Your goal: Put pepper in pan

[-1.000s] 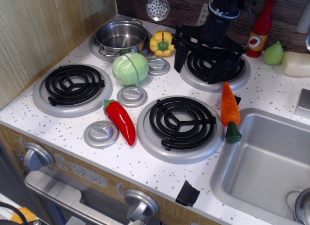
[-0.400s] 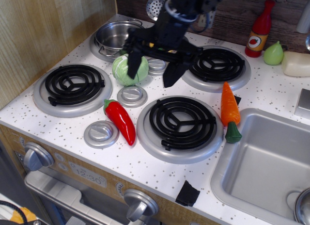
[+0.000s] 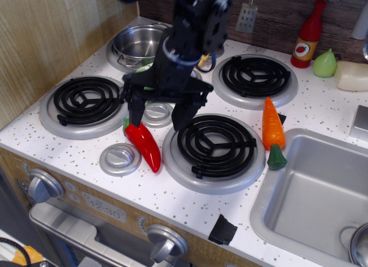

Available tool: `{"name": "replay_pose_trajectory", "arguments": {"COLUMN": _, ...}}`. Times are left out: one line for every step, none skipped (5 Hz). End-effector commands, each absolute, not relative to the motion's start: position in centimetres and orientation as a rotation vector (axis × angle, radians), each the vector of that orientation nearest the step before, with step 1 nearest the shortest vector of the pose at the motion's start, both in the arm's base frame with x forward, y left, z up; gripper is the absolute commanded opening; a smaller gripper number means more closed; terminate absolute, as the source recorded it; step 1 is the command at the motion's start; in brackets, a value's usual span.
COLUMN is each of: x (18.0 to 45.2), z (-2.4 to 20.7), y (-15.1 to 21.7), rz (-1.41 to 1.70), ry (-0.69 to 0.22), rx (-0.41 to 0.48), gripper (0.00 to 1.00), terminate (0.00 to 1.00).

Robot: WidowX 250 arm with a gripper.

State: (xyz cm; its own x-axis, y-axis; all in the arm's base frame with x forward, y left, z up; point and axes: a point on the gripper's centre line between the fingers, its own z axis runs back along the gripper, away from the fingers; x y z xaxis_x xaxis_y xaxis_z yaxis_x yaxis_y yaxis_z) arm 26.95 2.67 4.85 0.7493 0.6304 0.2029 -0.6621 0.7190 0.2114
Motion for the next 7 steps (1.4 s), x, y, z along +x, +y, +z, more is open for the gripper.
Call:
{"name": "replay_pose_trajectory", "arguments": {"x": 27.3, "z": 3.2, "y": 3.7, "rz": 0.762, "ry": -0.206, "rx": 0.228, "gripper": 1.00, "terminate": 0.00}}
{"name": "replay_pose_trajectory", "arguments": {"x": 26.6, "z": 2.4, "y": 4.4, "rz": 0.775, "ry": -0.218, "rx": 0.225, "gripper": 1.00, "terminate": 0.00}}
{"name": "replay_pose_trajectory", "arguments": {"x": 26.5, "z": 0.9, "y": 5.0, "rz": 0.779, "ry": -0.235, "rx": 0.205, "gripper": 1.00, "terminate": 0.00}}
{"name": "replay_pose_trajectory", "arguments": {"x": 27.2, "z": 0.0, "y": 5.3, "rz": 0.786, "ry": -0.238, "rx": 0.185, "gripper": 0.00, "terminate": 0.00}}
{"name": "replay_pose_trajectory", "arguments": {"x": 28.0, "z": -0.3, "y": 5.6, "rz": 0.775, "ry": -0.238, "rx": 0.154, "gripper": 0.00, "terminate": 0.00}}
{"name": "replay_pose_trajectory", "arguments": {"x": 28.6, "z": 0.1, "y": 5.8, "rz": 0.751, "ry": -0.235, "rx": 0.160, "gripper": 0.00, "terminate": 0.00}}
{"name": "replay_pose_trajectory", "arguments": {"x": 28.9, "z": 4.2, "y": 5.9, "rz": 0.672, "ry": -0.196, "rx": 0.245, "gripper": 0.00, "terminate": 0.00}}
